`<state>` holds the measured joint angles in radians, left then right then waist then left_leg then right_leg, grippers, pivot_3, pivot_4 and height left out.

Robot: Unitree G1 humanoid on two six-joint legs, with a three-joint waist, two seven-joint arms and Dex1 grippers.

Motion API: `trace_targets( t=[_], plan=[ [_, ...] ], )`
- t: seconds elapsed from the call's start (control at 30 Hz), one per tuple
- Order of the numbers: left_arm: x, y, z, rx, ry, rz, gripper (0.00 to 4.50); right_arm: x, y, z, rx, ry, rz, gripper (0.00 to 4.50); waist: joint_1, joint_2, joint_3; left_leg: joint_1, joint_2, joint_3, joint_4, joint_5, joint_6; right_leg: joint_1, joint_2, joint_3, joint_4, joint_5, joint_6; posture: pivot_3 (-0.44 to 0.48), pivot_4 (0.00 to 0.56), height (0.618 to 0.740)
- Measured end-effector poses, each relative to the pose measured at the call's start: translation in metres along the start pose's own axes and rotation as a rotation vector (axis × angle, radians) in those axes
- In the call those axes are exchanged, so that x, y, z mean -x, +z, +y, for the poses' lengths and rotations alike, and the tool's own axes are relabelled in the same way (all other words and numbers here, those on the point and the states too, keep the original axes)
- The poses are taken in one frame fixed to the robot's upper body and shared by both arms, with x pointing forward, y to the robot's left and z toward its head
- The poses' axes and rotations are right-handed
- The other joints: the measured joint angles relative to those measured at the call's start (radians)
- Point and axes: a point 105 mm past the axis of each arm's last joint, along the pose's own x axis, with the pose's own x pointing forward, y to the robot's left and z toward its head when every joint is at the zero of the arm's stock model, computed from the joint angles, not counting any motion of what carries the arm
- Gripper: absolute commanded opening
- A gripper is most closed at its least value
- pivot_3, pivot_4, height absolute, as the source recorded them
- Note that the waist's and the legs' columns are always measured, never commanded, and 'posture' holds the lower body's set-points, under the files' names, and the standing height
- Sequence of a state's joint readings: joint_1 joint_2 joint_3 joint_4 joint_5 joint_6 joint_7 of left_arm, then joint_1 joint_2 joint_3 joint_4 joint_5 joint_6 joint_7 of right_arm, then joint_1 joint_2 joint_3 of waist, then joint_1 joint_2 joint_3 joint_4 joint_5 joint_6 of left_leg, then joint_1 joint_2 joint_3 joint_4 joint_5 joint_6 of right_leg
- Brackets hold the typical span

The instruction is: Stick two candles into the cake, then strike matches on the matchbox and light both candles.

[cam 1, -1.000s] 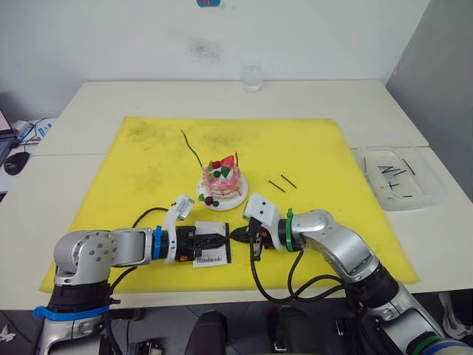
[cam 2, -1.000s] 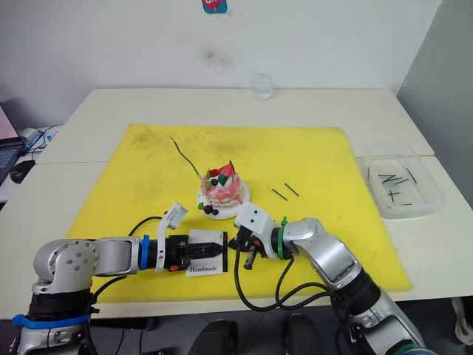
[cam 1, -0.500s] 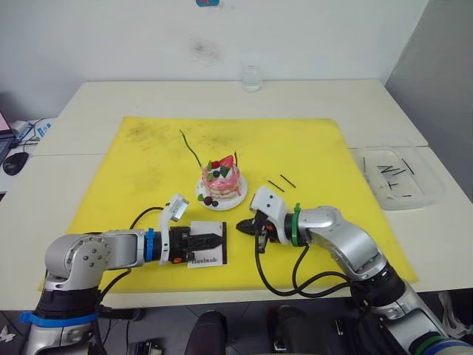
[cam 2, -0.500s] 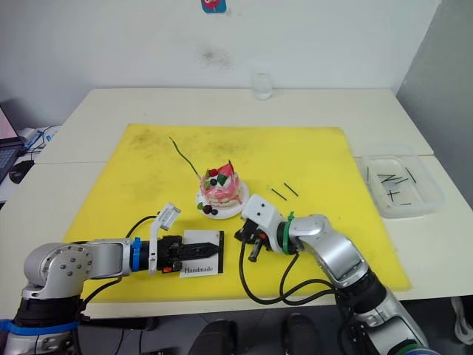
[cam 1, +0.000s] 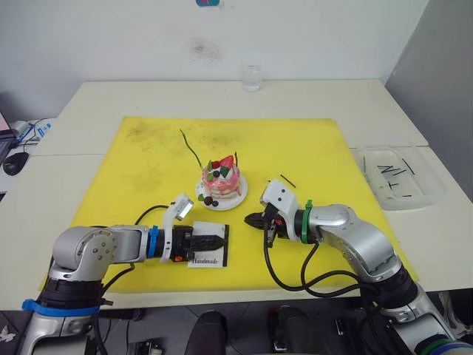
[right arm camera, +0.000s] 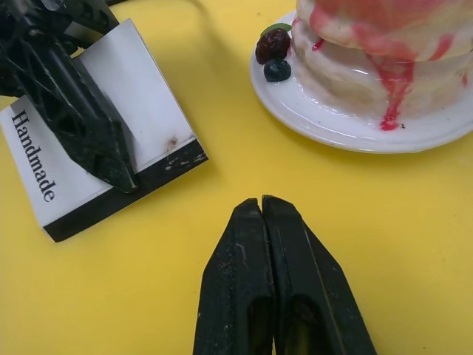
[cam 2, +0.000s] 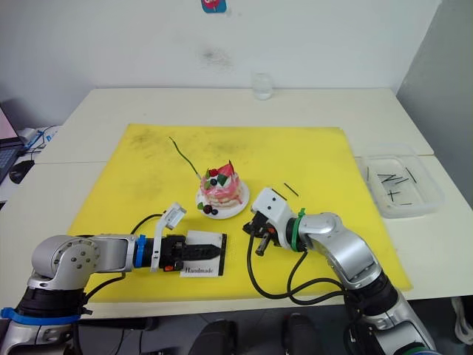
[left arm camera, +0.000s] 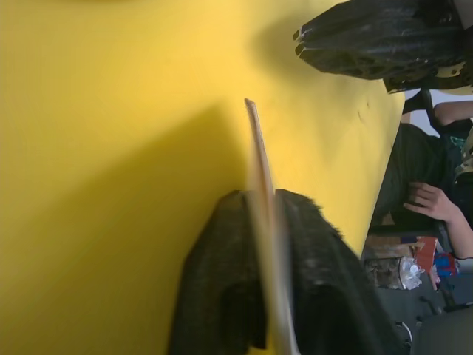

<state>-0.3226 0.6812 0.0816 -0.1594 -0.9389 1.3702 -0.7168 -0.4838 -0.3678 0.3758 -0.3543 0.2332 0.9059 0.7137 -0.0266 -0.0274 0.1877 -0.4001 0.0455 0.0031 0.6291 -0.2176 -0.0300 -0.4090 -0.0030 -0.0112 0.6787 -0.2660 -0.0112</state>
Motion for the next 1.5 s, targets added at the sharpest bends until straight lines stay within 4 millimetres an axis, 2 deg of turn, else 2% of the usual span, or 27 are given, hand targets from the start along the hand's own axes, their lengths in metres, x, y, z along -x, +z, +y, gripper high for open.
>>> trace_targets(
  t=[0.13,0.5,0.63,0.8,0.87,1.2,1.5],
  plan=[
    [0.001,0.002,-0.003,0.008,-0.033,0.008,2.93,0.0,0.001,0.001,0.0,0.0,-0.006,0.0,0.0,0.0,0.0,0.0,0.0,0.0,0.0,0.0,0.0,0.0,0.0,-0.001,0.001,0.0,0.0,0.0,0.15,0.74],
    [0.012,0.007,-0.002,0.08,-0.02,0.024,2.93,-0.001,-0.005,0.009,0.015,0.044,0.027,0.0,-0.003,0.0,0.0,0.0,0.0,0.0,0.0,0.0,0.0,-0.001,0.002,0.0,0.001,0.0,0.0,0.0,0.15,0.74],
    [0.012,0.006,0.002,0.096,0.001,0.02,2.08,-0.001,-0.006,0.01,0.028,0.049,0.031,0.0,-0.003,0.0,0.0,0.0,0.0,0.0,0.0,0.0,0.0,-0.001,0.002,0.0,0.001,0.0,0.0,0.0,0.15,0.74],
    [0.013,0.005,0.007,0.1,0.036,0.022,0.46,-0.001,-0.005,0.01,0.035,0.049,0.024,0.0,-0.003,0.0,0.0,0.0,0.0,0.0,0.0,0.0,0.0,-0.001,0.002,0.0,0.001,0.0,0.0,0.0,0.15,0.74],
    [0.012,0.005,0.007,0.102,0.034,0.022,0.05,-0.001,-0.005,0.01,0.036,0.05,0.024,0.0,-0.003,0.0,0.0,0.0,0.0,0.0,-0.001,0.0,0.0,-0.001,0.001,0.0,0.0,0.0,0.0,0.0,0.15,0.74],
    [0.014,0.006,0.002,0.067,-0.009,-0.007,0.05,-0.002,-0.003,0.01,0.045,0.044,0.013,0.0,-0.003,0.0,0.0,0.0,0.001,0.0,-0.001,0.0,0.0,-0.001,0.001,0.0,0.0,0.0,0.0,0.0,0.15,0.74],
    [0.018,0.01,-0.012,0.009,-0.123,-0.013,0.05,0.012,0.008,-0.006,0.06,-0.041,-0.048,0.0,-0.003,0.0,0.0,-0.001,0.0,0.0,-0.001,0.0,0.0,-0.002,0.001,0.0,0.0,0.0,0.0,0.0,0.15,0.74]
  ],
)
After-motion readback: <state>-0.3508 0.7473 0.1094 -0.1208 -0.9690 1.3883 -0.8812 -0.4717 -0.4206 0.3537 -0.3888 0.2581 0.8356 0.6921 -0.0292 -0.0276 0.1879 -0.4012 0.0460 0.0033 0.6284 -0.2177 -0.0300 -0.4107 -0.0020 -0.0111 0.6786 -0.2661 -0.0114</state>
